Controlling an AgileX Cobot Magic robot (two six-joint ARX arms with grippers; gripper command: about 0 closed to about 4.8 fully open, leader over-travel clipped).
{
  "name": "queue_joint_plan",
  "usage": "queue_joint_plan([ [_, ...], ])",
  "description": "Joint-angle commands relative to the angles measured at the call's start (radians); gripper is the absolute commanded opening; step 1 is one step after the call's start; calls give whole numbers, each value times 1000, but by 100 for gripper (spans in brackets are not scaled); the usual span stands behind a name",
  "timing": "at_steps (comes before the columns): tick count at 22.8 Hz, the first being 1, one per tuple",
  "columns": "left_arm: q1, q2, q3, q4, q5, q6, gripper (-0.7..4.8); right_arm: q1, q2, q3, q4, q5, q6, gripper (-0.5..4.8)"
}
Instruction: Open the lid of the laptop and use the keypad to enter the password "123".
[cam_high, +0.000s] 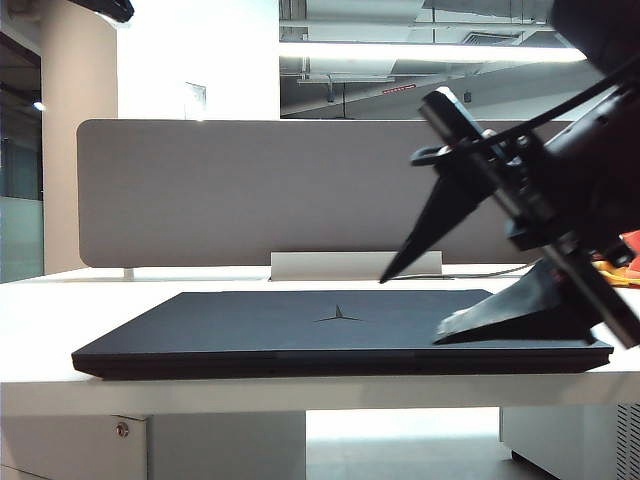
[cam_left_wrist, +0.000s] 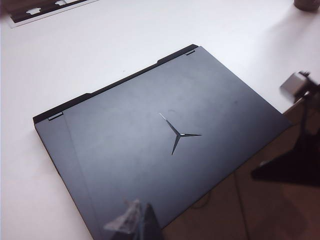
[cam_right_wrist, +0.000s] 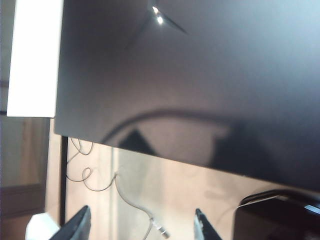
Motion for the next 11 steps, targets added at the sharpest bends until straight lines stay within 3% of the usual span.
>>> queue_joint_plan([
  [1, 0, -1, 6, 5, 2, 1, -4, 48, 56, 5, 159, 22, 98, 261],
  [4, 0, -2, 6, 4, 2, 5, -4, 62, 148, 6, 280, 14, 176, 260],
  [11, 0, -2, 6, -1, 2, 5, -4, 62, 230, 6, 359, 18, 243, 260],
])
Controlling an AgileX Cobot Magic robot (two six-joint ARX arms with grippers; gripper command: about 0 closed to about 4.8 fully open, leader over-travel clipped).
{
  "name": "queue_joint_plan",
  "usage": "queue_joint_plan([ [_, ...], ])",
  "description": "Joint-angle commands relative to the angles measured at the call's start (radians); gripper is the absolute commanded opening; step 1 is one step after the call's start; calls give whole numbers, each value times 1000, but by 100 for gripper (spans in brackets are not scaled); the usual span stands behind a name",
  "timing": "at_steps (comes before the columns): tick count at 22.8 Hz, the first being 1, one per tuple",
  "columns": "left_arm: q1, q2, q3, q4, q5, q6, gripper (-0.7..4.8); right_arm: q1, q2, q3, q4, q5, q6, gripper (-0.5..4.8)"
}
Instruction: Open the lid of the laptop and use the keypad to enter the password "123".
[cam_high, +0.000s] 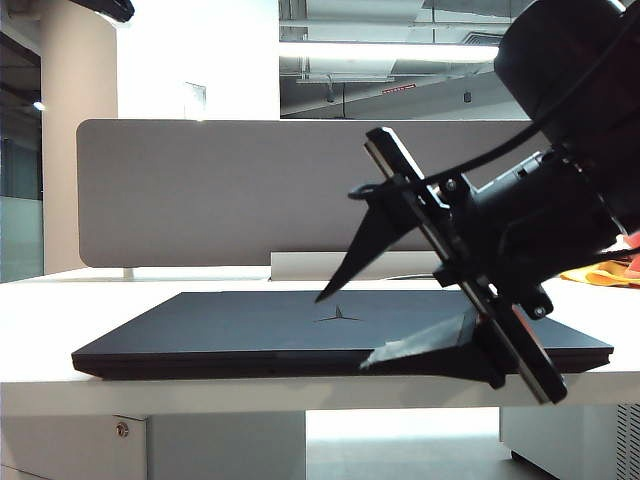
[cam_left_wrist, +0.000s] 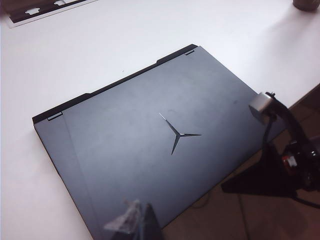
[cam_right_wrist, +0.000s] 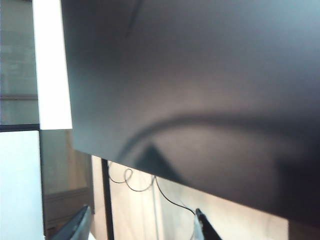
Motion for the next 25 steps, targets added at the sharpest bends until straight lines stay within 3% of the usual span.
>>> queue_joint_plan([
  [1, 0, -2, 8, -1, 2, 3, -4, -1, -5, 5, 43, 25, 19, 243],
  [9, 0, -1, 129, -90, 88, 6, -4, 0, 55, 5, 142, 42, 79, 233],
  [12, 0, -2, 132, -150, 188, 2, -4, 0, 83, 5, 161, 42, 98, 233],
  [16, 0, -3, 132, -172, 253, -2, -4, 0, 89, 5, 185, 50, 99, 233],
  [25, 0, -4, 214, -181, 257, 4, -4, 0, 89, 5, 199, 105, 104, 233],
])
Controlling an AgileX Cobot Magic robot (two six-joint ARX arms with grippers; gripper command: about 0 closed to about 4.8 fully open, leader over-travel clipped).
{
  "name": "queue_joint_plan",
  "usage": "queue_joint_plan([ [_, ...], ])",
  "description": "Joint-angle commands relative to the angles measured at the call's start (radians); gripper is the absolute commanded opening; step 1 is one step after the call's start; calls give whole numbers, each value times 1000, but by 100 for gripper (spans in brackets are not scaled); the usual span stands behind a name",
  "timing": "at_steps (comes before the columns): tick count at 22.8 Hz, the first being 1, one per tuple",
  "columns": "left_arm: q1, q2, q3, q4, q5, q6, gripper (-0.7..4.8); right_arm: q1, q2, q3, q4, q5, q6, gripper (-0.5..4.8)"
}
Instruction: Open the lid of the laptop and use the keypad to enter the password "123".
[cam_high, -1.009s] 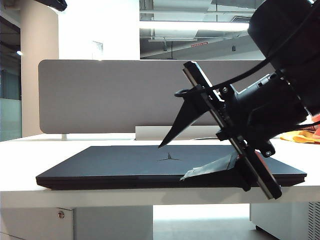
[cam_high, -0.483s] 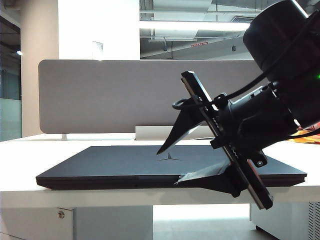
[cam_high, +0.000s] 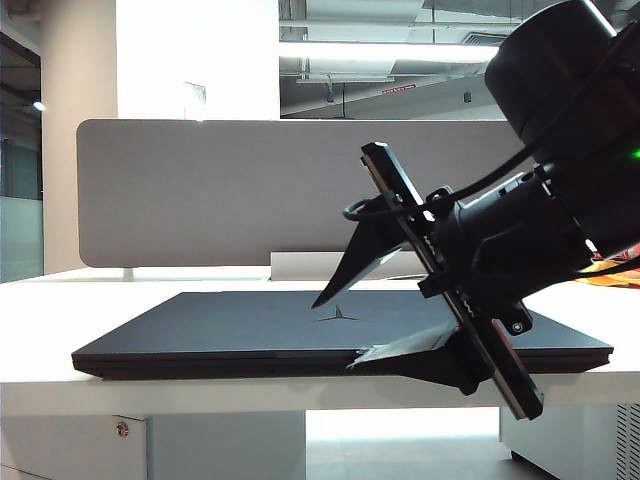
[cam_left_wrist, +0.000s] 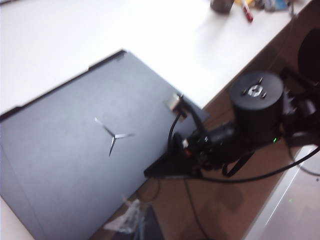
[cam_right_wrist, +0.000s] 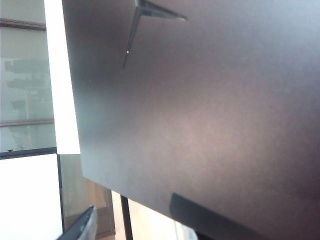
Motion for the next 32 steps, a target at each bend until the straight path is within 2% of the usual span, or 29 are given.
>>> queue_joint_plan([
  [1, 0, -3, 31, 3, 8, 6, -4, -2, -3, 6, 48, 58, -1, 233],
  [8, 0, -2, 34, 1, 15, 9, -4, -2, -3, 6, 121, 110, 0, 220],
  [13, 0, -2, 34, -13, 11, 24, -4, 9, -3, 8, 217, 98, -47, 89],
  [20, 0, -1, 34, -31, -4, 26, -4, 19, -4, 12, 262, 94, -93, 79],
  [23, 0, -1, 34, -39, -4, 26, -4, 19, -8, 13, 330, 81, -108, 28],
  [24, 0, -1, 34, -39, -4, 26, -4, 19, -14, 16, 344, 67, -133, -8],
  [32, 0, -1, 34, -41, -4, 26, -4, 5, -77, 129, 161, 42, -279, -9],
])
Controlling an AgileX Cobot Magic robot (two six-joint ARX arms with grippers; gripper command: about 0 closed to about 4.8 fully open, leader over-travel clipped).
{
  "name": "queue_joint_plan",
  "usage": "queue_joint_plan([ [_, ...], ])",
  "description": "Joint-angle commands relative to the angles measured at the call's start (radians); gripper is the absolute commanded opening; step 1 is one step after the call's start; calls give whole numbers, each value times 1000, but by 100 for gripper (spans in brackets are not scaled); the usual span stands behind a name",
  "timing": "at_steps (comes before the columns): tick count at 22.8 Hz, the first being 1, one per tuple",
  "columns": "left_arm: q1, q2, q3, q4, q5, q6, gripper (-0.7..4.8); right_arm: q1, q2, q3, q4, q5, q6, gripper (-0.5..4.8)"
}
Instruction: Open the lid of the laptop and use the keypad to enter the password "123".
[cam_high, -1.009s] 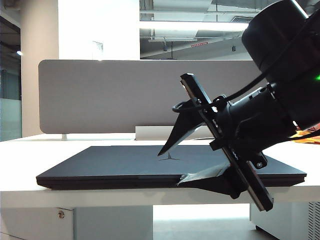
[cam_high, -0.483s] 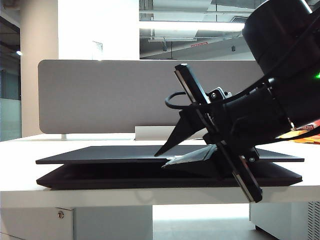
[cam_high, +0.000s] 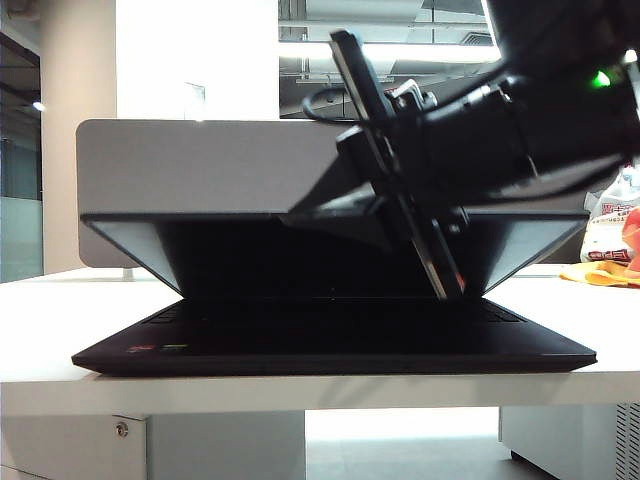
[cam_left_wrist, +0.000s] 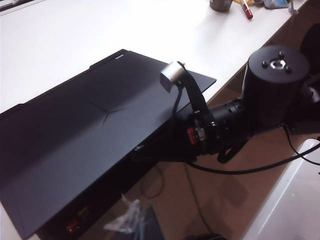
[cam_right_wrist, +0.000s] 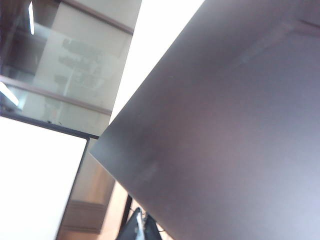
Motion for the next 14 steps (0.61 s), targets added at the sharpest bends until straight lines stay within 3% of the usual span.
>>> queue_joint_plan([
  [1, 0, -2, 5, 0, 0, 5, -4, -32, -18, 59, 9, 45, -59, -9],
  [9, 0, -2, 5, -2, -4, 13, -4, -151, -20, 143, -210, 14, -199, -9],
  [14, 0, -2, 5, -5, -23, 16, -4, -163, -20, 216, -319, 19, -327, -9],
])
